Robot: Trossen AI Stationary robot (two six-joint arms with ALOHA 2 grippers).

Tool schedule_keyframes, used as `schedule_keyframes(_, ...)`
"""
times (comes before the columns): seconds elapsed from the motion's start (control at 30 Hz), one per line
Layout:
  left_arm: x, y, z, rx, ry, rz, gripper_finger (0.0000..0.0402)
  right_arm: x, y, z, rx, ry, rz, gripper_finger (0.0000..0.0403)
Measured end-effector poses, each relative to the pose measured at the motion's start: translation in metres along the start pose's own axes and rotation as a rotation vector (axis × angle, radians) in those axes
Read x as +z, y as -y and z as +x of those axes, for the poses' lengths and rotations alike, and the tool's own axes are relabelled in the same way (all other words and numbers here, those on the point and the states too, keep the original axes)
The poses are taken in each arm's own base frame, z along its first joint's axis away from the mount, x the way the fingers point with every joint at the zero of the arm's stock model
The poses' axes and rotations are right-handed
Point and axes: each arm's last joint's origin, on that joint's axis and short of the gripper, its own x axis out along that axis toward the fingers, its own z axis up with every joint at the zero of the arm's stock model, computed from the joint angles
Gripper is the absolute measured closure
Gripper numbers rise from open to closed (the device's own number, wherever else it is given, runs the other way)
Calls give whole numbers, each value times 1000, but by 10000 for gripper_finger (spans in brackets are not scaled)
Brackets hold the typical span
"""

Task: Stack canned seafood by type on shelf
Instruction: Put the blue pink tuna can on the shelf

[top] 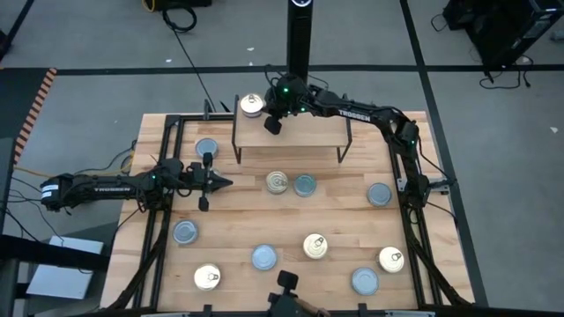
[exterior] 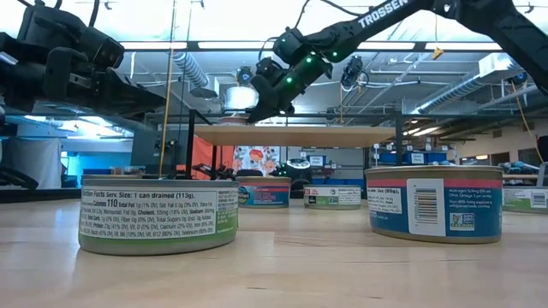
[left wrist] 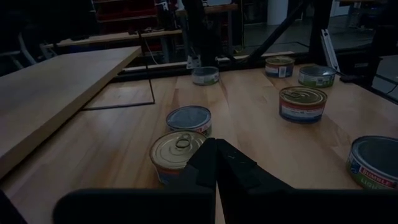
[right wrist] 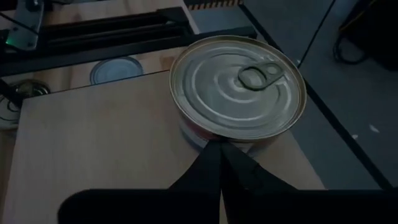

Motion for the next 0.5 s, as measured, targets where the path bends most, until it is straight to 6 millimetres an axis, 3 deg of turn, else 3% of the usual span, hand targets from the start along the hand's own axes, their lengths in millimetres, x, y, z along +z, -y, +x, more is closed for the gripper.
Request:
schedule_keyframes(0.2,0,0,0,0,0,0,393,-5,2,9,15,0,20,394)
schedule_keyframes(0.5,0,0,0,2,-4,0,393,-1,5,7,16,12,24,393)
